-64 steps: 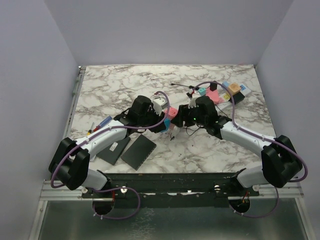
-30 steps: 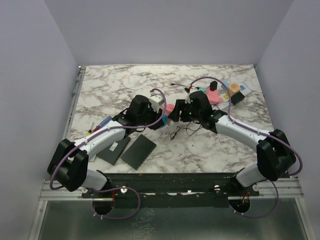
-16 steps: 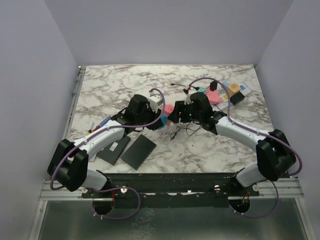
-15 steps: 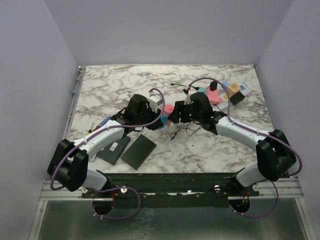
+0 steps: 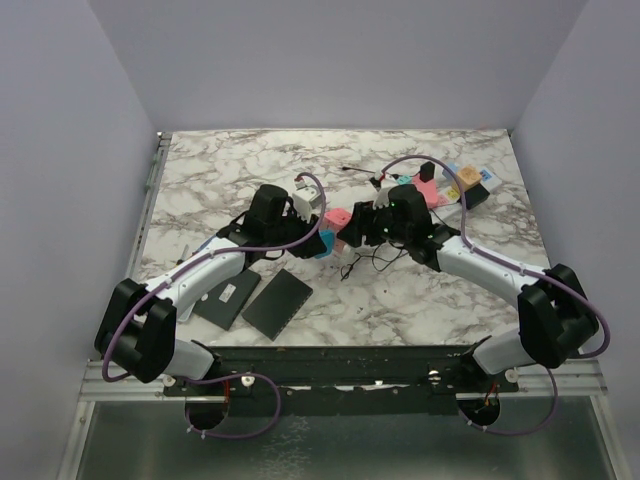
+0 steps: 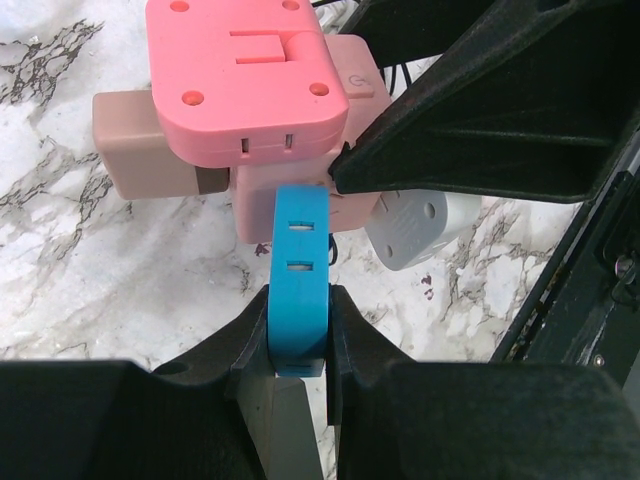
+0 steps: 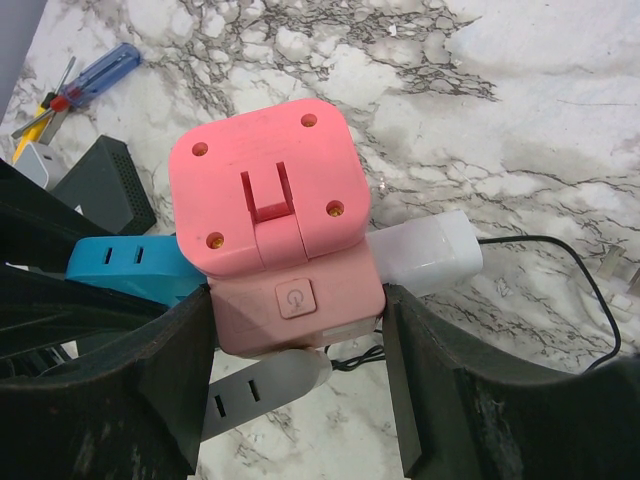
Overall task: Pull the plug off the socket
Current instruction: Remove the plug from the socket.
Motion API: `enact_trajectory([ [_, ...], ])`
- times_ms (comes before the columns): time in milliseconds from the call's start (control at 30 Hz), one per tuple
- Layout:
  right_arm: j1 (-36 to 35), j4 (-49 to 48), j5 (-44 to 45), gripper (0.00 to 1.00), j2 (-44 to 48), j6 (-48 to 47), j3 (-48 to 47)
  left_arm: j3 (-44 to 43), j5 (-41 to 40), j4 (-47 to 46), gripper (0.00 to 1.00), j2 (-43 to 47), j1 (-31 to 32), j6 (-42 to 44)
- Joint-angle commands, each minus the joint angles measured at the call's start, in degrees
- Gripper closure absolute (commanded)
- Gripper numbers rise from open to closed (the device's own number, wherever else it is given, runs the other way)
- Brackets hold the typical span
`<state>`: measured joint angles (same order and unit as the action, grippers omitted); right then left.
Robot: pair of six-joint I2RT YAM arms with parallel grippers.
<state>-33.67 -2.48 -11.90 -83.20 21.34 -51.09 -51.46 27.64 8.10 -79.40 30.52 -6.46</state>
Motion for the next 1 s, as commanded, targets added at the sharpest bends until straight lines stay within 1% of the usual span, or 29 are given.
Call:
enact_trajectory([
  [0, 0.5, -2.2, -0.5, 1.00, 1.5, -0.7, 0.5, -1.8, -1.5, -1.0, 1.00, 0.6, -1.3, -1.0],
  [167, 0.4, 1.1, 2.9, 1.00, -1.7, 1.5, -2.2, -1.1, -7.4, -1.1, 1.00, 1.2, 0.5, -0.8],
  [300, 0.5, 2.4, 5.7, 1.00, -3.6, 2.9, -3.6, -0.8, -10.3, -1.1, 1.00, 1.6, 2.1, -0.7],
  [400, 0.5, 5.2, 7.7, 1.00, -4.8, 3.4, -4.9, -0.7, -11.6, -1.1, 1.00, 1.5, 2.3, -1.0],
  [633, 0.5, 6.6, 9.2, 1.00, -7.9, 4.6, -7.0, -0.7, -12.0, -1.2, 1.00, 0.3, 2.8, -1.6],
  [833, 0.4, 7.2, 10.4, 1.00, -8.4, 5.3, -7.3, -0.8, -12.3, -1.1, 1.00, 0.5, 2.8, -0.8],
  [967, 0.5, 5.5, 9.3, 1.00, -7.1, 4.8, -5.9, -0.9, -9.6, -1.1, 1.00, 0.2, 2.8, -0.2],
])
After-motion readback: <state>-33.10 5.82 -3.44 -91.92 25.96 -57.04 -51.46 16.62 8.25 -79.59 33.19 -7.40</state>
